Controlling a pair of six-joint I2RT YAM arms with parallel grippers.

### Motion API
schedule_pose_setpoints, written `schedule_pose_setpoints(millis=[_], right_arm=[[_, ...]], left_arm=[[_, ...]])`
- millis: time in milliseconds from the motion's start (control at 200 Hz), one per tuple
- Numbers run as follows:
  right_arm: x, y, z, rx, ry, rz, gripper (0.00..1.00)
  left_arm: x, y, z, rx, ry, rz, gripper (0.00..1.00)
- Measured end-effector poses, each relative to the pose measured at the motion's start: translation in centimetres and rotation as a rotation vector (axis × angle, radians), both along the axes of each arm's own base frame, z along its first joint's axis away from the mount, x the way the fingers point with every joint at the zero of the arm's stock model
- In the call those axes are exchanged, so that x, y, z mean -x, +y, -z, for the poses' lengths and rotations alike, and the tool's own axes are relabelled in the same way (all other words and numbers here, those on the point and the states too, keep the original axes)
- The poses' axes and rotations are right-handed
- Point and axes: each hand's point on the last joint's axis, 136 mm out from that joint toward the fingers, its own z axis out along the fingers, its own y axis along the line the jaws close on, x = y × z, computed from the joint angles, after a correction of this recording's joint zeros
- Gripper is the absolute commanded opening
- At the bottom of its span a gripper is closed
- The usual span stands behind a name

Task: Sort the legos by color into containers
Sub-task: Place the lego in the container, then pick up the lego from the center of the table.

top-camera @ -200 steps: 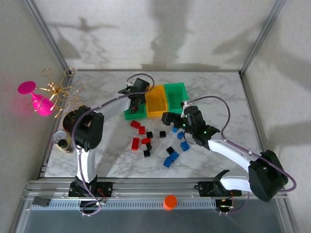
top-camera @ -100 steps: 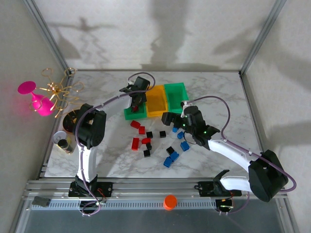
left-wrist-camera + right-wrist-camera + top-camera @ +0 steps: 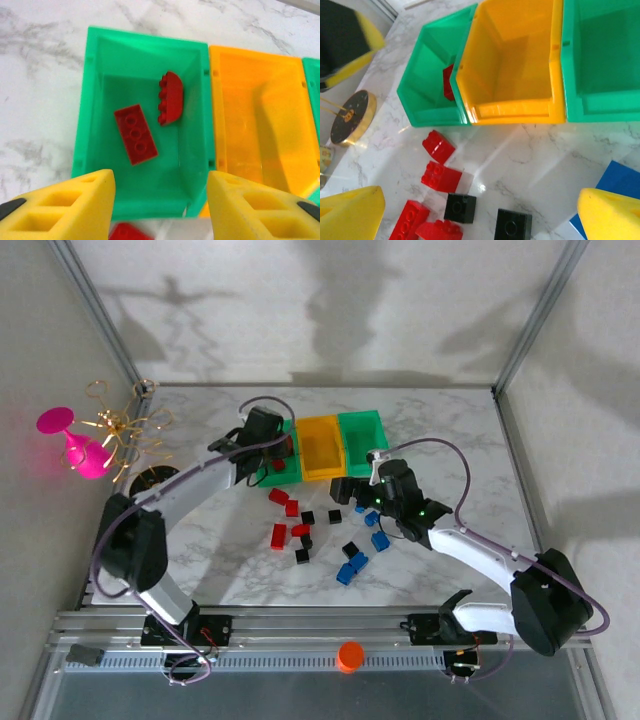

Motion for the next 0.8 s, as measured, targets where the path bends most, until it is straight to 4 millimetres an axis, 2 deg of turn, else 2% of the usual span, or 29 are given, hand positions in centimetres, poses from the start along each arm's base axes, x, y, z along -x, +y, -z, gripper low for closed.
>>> schedule_pose_setpoints(millis=[95,180,365,591,801], right_arm=[[0.8,0.0,1.2,0.014,0.023,-0.023,0.99],[1.5,0.3,1.9,0.027,0.036,-0.045,0.99],[3.8,2.3,2.4,0.035,0.043,-0.118,0.99],[5.6,2.2,4.7,0.041,0.104,-0.125,0.99],[5.7,2.0,5.0,0.033,0.115,-0.101,0.99]], left_arm=[[2.5,-0.2,0.6,0.022,0.011,0.014,0.51],[5.1,-1.0,2.1,0.03,0.044,0.048,0.52],[9.2,-3.2,4.4,0.041,0.104,0.104,0.55],[11.1,-4.1,6.4,0.043,0.151,0.106,0.55],[11.4,-4.8,9.9,-0.03,0.218,0.113,0.55]])
